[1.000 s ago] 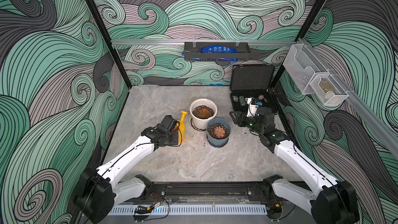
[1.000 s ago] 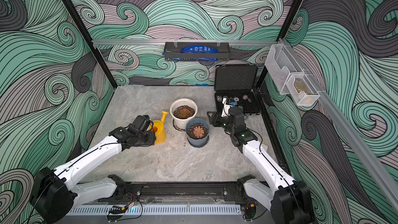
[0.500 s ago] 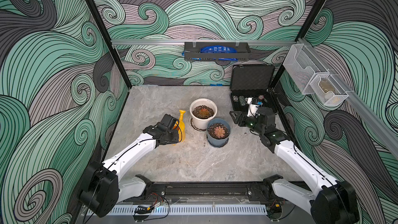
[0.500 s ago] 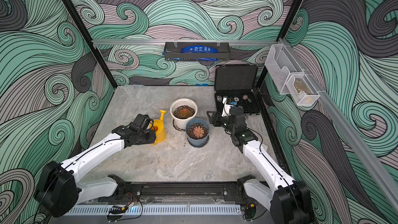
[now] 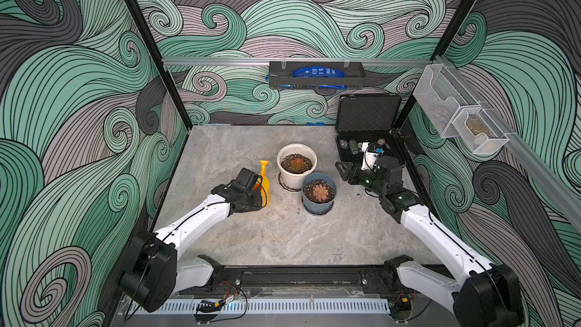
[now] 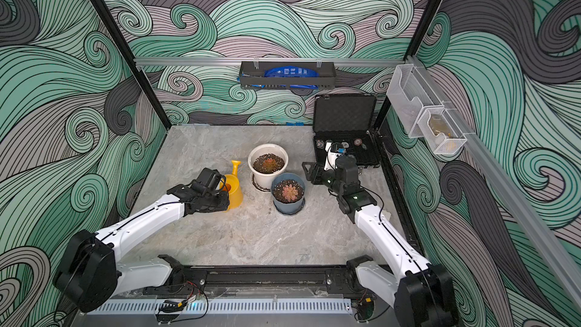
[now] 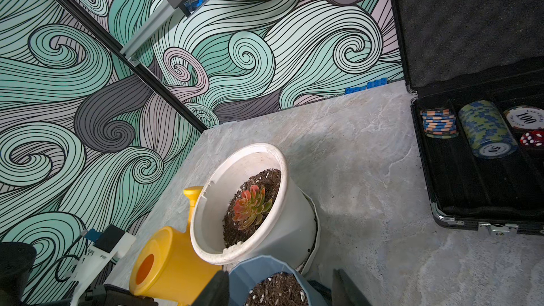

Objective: Water the succulent around the soil edge
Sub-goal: Pick up the watering can from the center of the board.

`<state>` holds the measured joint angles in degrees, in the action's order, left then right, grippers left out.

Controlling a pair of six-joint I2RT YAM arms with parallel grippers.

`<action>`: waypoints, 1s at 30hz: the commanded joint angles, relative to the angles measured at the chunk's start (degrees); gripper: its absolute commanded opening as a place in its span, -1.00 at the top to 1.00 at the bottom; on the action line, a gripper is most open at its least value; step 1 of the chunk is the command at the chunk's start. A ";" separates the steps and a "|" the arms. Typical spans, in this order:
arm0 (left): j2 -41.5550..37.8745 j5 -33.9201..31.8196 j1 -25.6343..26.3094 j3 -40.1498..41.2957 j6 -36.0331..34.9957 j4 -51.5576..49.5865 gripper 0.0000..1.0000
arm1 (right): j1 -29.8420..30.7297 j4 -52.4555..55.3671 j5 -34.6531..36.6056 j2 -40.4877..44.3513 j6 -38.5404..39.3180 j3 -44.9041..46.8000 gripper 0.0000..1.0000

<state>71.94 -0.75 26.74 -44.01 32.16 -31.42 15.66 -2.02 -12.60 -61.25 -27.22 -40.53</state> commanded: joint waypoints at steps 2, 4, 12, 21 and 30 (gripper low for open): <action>-0.61 0.03 -0.45 -0.86 0.27 -0.37 0.55 | -0.51 -1.03 -0.86 0.71 -0.02 0.66 -0.18; -1.82 -0.39 -0.38 -1.35 0.20 -1.11 0.66 | -0.59 -0.89 -0.48 0.94 -0.01 0.75 -0.18; -9.33 0.14 -0.43 -9.00 -3.81 -9.31 1.00 | -0.77 -0.94 0.00 1.23 -0.09 0.98 -0.17; -15.34 10.46 1.92 -21.26 -4.35 -23.27 1.00 | -1.64 0.63 4.69 3.21 -0.70 1.14 -0.21; -19.50 23.79 8.41 -26.59 1.96 -36.09 1.00 | -3.05 2.28 9.08 3.62 -2.39 1.14 -0.21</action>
<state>54.74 16.32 34.17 -67.75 31.11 -61.30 12.86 -0.60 -5.93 -58.11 -28.86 -39.81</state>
